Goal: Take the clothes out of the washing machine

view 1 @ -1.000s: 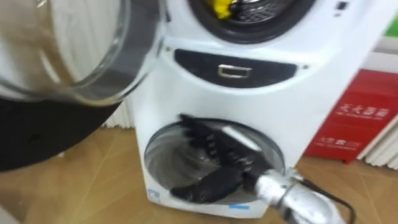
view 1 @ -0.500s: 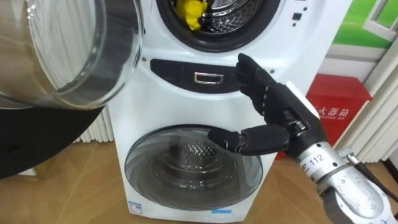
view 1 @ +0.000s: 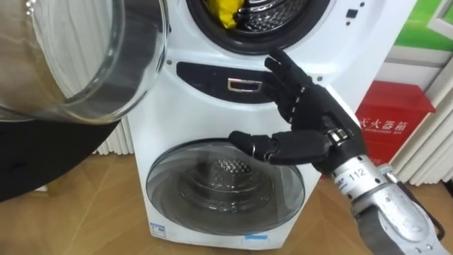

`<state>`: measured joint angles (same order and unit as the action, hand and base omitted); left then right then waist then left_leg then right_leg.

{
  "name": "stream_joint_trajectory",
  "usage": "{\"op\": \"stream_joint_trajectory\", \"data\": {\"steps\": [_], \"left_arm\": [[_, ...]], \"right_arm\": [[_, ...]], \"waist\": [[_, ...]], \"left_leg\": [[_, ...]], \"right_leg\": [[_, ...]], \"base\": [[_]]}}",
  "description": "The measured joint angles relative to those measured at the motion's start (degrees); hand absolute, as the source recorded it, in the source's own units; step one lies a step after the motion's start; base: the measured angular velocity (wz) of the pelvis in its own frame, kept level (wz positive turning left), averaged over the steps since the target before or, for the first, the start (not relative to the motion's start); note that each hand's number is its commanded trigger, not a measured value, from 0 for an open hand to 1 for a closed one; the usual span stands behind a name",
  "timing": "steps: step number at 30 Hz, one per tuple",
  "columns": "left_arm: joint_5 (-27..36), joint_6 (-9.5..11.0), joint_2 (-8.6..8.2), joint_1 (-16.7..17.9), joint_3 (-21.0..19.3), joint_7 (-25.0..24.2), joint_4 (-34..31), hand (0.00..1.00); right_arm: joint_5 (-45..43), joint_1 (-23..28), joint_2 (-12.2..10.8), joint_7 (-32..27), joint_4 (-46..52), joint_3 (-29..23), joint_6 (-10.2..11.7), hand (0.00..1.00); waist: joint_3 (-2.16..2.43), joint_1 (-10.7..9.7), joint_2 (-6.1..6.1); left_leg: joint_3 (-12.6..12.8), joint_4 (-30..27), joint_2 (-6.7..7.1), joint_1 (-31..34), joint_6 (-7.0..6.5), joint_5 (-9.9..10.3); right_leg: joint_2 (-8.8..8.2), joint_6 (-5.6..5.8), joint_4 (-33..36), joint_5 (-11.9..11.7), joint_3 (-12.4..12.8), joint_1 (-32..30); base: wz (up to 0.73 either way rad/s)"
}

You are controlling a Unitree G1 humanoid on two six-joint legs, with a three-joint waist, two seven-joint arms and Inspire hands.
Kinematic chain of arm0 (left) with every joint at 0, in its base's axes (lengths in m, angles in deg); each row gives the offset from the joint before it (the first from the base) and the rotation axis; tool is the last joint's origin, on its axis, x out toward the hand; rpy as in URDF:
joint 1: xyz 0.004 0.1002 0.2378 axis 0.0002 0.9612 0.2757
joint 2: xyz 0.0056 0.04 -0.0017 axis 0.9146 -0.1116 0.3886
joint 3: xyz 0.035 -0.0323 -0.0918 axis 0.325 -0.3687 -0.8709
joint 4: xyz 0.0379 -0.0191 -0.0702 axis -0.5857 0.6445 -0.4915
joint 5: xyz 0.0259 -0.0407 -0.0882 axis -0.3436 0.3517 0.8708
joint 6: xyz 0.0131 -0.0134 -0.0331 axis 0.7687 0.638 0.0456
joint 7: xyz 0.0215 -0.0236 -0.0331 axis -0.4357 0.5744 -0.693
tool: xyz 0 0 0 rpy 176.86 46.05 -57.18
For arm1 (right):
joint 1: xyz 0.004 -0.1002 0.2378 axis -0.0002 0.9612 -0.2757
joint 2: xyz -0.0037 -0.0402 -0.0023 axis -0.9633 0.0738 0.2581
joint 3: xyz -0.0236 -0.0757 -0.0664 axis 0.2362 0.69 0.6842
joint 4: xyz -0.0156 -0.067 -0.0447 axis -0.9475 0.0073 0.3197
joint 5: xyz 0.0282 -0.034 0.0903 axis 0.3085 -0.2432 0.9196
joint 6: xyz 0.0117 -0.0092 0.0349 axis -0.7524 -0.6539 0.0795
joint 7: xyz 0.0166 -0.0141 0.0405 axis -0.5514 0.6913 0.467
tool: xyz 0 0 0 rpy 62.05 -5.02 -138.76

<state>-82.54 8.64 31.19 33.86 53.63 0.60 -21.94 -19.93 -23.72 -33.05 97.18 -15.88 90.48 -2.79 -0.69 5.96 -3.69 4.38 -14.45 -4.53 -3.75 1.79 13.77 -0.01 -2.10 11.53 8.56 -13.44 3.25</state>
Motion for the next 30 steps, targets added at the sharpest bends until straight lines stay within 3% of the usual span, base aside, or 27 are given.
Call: {"op": "stream_joint_trajectory", "data": {"steps": [2, 7, 9, 10, 11, 12, 13, 14, 15, 16, 17, 18, 21, 25, 26, 28, 30], "left_arm": [[0.32, 0.02, -0.05, -0.2, -0.01, -0.01, 0.35, 0.0], [0.22, -0.06, -0.12, 0.45, 0.04, -0.48, -0.16, 0.0], [0.2, -0.62, -0.28, 0.98, 0.02, -0.55, 0.0, 0.0], [0.16, -0.8, -0.28, 1.41, 0.0, -0.58, 0.31, 0.0], [-0.22, -1.15, -0.19, 1.57, -0.25, -0.61, 0.89, 0.0], [-0.4, -1.32, -0.39, 1.78, -0.36, -0.64, 0.92, 0.0], [-0.38, -1.34, -0.6, 2.26, -0.39, -0.68, 0.85, 0.0], [-0.19, -1.31, -0.9, 3.37, -0.41, -0.92, 0.57, 0.0], [-0.01, -1.28, -0.8, 5.05, -0.6, -1.37, 0.68, 0.0], [-0.02, -1.28, -0.67, 5.62, -0.72, -1.48, 0.82, 0.0], [-0.02, -1.29, -0.51, 6.2, -1.58, -1.67, 0.9, 0.0], [-0.03, -1.14, -0.5, 5.95, -1.96, -1.82, 0.88, 0.0], [0.28, -0.93, -0.56, 4.51, -2.73, -2.22, 0.97, 0.0], [0.49, -0.55, -0.5, 0.87, -2.76, -2.06, 0.33, 0.0], [0.52, 0.01, -0.46, -0.3, -2.77, -2.04, 0.37, 0.0], [0.45, 0.46, -0.05, -1.9, -2.71, -2.04, 0.11, 0.0], [0.39, 1.05, 0.63, -3.87, -2.62, -1.99, -0.2, 0.0]], "right_arm": [[1.93, -0.02, -0.03, 0.01, -0.03, 0.0, 0.05, 0.0], [2.71, -0.08, -0.11, -1.62, -0.18, -0.03, 1.32, 0.0], [2.8, -0.98, -0.39, -1.78, -0.22, 0.07, 1.36, 0.0], [2.7, -1.21, -0.53, -1.85, -0.22, 0.15, 1.43, 0.0], [2.51, -1.42, -0.74, -2.22, -0.5, 0.22, 1.6, 0.0], [2.53, -1.57, -0.31, -2.6, -1.66, 0.14, 1.64, 0.0], [2.64, -1.72, 0.06, -2.69, -2.14, -0.14, 1.4, 0.0], [3.42, -1.85, 0.77, -2.83, -2.25, -0.86, 0.7, 0.0], [3.85, -1.93, 0.6, -2.83, -2.22, -0.85, 0.58, 0.0], [3.87, -1.94, 0.41, -2.74, -2.08, -0.79, 0.59, 0.0], [4.03, -1.92, 0.1, -2.87, -1.88, -0.76, 0.65, 0.0], [4.25, -1.95, 0.13, -3.1, -1.87, -0.72, 0.64, 0.0], [4.12, -1.91, 0.1, -3.23, -1.92, -0.21, 0.65, 0.0], [3.79, -1.84, 0.23, -4.5, -1.98, -0.24, 0.91, 0.0], [3.32, -1.84, 0.3, -5.17, -1.97, -0.21, 0.99, 0.0], [1.65, -1.87, 0.81, -6.36, -1.96, -0.21, 1.13, 0.0], [-0.02, -1.73, 1.33, -7.16, -2.29, -0.12, 2.11, 0.0]], "waist": [[-0.08, 0.83, 0.11], [-0.19, 1.65, 0.51], [0.06, 2.11, 0.71], [0.41, 2.23, 0.23], [-0.18, 1.8, -0.23], [0.11, 1.8, -1.22], [0.1, 1.89, -1.33], [0.13, 3.0, -1.15], [0.4, 4.28, -0.75], [0.49, 4.22, -0.47], [0.89, 3.62, -0.71], [1.25, 3.56, -1.33], [0.79, 3.66, -2.12], [0.5, 3.0, -1.96], [0.26, 2.93, -1.68], [0.13, 2.15, -1.69], [-0.21, 2.09, -1.81]], "left_leg": [[-0.01, -1.89, -0.29, 0.34, 0.34, 1.24], [-1.89, -5.35, -1.09, 2.06, 1.2, 3.22], [-1.95, -6.43, -0.98, 3.24, 1.48, 2.95], [-1.88, -8.3, -0.95, 4.33, 1.62, 2.78], [-1.92, -15.02, -0.34, 8.93, 1.36, 2.34], [-2.67, -14.15, 1.74, 12.4, 0.98, 2.38], [-2.7, -12.04, 2.62, 14.1, 1.1, 1.9], [-2.55, -7.86, 3.69, 16.67, 0.28, -1.78], [-2.7, -5.51, 3.75, 18.18, -0.42, -5.69], [-2.76, -4.82, 3.74, 18.17, -0.72, -7.43], [-2.7, -4.6, 4.11, 18.02, -2.18, -9.47], [-1.89, -5.0, 4.44, 17.66, -3.02, -10.24], [-1.1, -6.34, 6.35, 16.43, -4.46, -7.8], [-0.01, -7.52, 8.21, 15.29, -5.82, -4.79], [0.32, -7.18, 8.84, 14.52, -6.41, -4.27], [0.4, -6.91, 10.02, 13.64, -7.41, -3.47], [0.73, -6.95, 11.2, 11.61, -8.52, -2.27]], "right_leg": [[0.23, -0.25, 1.01, 1.32, 0.65, -0.11], [0.48, -0.89, 4.2, 4.12, -1.07, -0.61], [0.03, -1.21, 5.39, 4.78, -1.11, -1.75], [-0.28, -1.32, 5.3, 4.82, -1.19, -1.83], [-0.78, -2.03, 5.03, 5.28, -0.19, -1.62], [-1.59, -1.88, 5.16, 5.76, 0.85, -1.4], [-1.93, -1.64, 5.29, 6.1, 1.24, -1.27], [-1.99, -0.28, 5.23, 7.11, 2.11, -1.19], [-2.05, 0.14, 5.27, 7.63, 2.81, -0.67], [-2.07, 0.26, 5.28, 7.91, 2.85, -0.22], [-2.1, 0.9, 5.3, 8.59, 2.81, -0.01], [-2.58, 1.31, 5.1, 8.51, 2.87, 0.27], [-4.83, 2.49, 5.09, 9.39, 3.03, 2.0], [-7.27, 4.42, 8.27, 10.7, 3.57, 2.63], [-8.35, 5.1, 12.71, 11.09, 4.1, 1.37], [-10.23, 5.25, 20.22, 11.15, 4.27, -1.51], [-11.52, 6.83, 26.71, 9.61, 5.54, -3.62]], "base": [[-0.02], [0.18], [0.1], [0.36], [0.51], [0.52], [0.24], [-0.21], [-0.31], [-0.17], [0.05], [0.04], [-0.06], [-0.02], [0.09], [0.11], [0.0]]}}
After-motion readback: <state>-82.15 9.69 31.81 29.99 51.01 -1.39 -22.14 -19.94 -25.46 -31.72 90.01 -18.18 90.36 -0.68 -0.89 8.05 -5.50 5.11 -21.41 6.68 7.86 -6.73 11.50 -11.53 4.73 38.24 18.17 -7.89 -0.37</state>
